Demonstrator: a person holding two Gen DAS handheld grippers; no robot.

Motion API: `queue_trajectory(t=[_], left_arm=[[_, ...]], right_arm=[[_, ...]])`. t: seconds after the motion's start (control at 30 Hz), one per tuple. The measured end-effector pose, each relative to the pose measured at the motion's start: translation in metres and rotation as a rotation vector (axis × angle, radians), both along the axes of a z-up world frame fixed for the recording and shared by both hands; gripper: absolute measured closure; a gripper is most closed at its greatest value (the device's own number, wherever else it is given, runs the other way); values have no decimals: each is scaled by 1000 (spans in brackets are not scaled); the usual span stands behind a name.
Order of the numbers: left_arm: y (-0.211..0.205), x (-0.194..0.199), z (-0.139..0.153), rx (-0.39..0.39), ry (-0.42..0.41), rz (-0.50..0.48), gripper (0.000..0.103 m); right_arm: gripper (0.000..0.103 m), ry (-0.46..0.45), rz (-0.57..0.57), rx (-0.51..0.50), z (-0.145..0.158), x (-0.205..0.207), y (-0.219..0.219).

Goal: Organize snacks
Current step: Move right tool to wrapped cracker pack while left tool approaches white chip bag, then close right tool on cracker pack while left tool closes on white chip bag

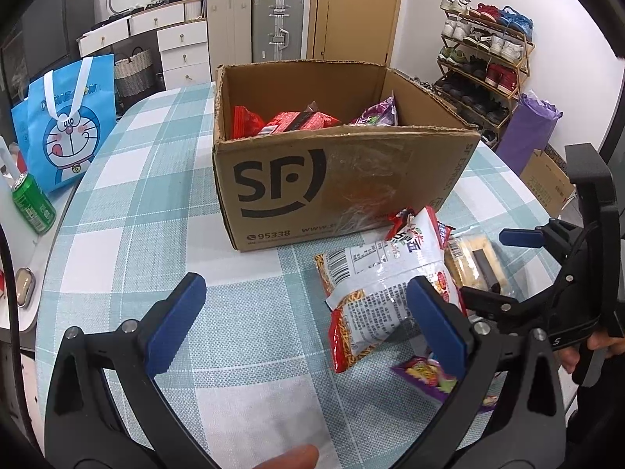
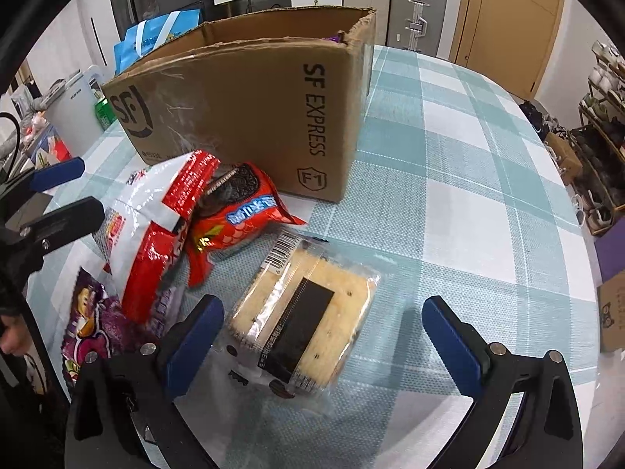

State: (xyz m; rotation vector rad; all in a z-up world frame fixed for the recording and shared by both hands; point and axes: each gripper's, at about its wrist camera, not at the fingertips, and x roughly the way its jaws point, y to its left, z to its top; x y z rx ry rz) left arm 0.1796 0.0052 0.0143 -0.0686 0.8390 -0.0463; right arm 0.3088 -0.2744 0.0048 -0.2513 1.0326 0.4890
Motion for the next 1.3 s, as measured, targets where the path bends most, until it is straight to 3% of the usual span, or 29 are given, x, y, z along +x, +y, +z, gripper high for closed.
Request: queue_trajectory(t=[0.4,0.47,0.6,0.7,1.07,1.3], left_arm=[[-6,0,-5,-4,12,-20,1],[-8,1,-5,-4,15,-24,1],[-11,1,-7,-12,19,-35,1],[-11,2,-8,-40,30,-43,1],[-29,4,-18,-151,88,-113,1],[-48,9,-30,-145,106,-121,1]], right_arm=[[2,-23,-8,-59,-3,2,-4],[8,-36,7,-64,-1,-1,-2],[32,-26,40,-31,3,-8,-1],[39,-36,59,-25,5,-13,1],[40,-64,98,-1,12,-19,3],[40,-51,101,-11,8,-15,4]])
